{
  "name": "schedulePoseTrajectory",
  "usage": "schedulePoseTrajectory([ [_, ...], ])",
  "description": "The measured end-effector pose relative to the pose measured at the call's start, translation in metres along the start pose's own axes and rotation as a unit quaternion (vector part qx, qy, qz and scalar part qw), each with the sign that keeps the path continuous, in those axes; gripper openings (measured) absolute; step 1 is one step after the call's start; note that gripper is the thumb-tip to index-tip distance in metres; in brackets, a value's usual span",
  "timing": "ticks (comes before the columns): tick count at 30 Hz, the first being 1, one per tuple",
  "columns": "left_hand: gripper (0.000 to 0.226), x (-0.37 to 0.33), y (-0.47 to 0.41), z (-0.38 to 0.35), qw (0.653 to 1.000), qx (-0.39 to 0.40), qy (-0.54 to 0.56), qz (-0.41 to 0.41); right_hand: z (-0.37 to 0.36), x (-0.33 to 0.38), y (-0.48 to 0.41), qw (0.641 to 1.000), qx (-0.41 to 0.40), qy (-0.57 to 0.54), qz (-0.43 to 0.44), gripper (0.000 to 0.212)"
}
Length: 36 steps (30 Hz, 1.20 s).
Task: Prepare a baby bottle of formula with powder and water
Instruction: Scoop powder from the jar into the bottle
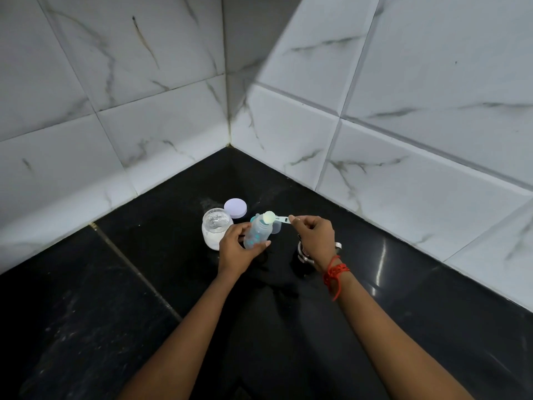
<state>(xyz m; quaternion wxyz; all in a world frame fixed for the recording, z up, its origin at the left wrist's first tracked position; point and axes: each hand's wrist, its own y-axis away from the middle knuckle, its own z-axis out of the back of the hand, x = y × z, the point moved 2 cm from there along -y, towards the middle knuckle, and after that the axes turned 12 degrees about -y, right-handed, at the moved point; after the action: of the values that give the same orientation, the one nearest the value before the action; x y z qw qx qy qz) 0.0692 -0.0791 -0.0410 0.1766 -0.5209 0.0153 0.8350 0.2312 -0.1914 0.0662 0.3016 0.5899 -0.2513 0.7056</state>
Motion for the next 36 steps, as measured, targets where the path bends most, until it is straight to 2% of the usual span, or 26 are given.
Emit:
schedulePoseTrajectory([
  [5, 0.06, -0.004, -0.002, 0.001, 1.0, -0.006, 0.001, -0.007, -0.002, 0.009, 0.001, 0.979, 0.035, 0.144, 0.139, 0.011],
  [9, 0.058, -0.011, -0.002, 0.002, 1.0, -0.015, 0.022, -0.013, 0.0, 0.023, 0.007, 0.917, 0.045, 0.284, 0.277, 0.011],
  [15, 0.053, -0.021, -0.003, 0.005, 0.999, -0.013, 0.038, -0.025, -0.004, 0.034, 0.015, 0.845, 0.032, 0.345, 0.408, 0.006],
  [18, 0.053, -0.024, -0.003, 0.007, 0.999, -0.011, 0.042, -0.029, -0.002, 0.04, 0.016, 0.851, 0.008, 0.325, 0.413, 0.008],
  [22, 0.055, -0.024, -0.002, 0.009, 0.999, -0.016, 0.04, -0.026, -0.004, 0.042, 0.017, 0.852, 0.029, 0.352, 0.386, 0.01],
  [25, 0.057, -0.025, -0.003, 0.011, 0.999, -0.019, 0.035, -0.029, -0.001, 0.045, 0.017, 0.869, 0.02, 0.337, 0.361, 0.011],
  [29, 0.06, -0.028, -0.005, 0.014, 0.999, -0.022, 0.032, -0.031, -0.005, 0.046, 0.02, 0.865, 0.03, 0.349, 0.36, 0.01],
  [32, 0.057, -0.031, -0.006, 0.015, 0.999, -0.02, 0.028, -0.031, -0.004, 0.046, 0.02, 0.876, 0.019, 0.329, 0.354, 0.011],
  [36, 0.056, -0.031, -0.004, 0.019, 0.999, -0.022, 0.021, -0.033, -0.006, 0.044, 0.02, 0.863, 0.027, 0.35, 0.365, 0.011],
])
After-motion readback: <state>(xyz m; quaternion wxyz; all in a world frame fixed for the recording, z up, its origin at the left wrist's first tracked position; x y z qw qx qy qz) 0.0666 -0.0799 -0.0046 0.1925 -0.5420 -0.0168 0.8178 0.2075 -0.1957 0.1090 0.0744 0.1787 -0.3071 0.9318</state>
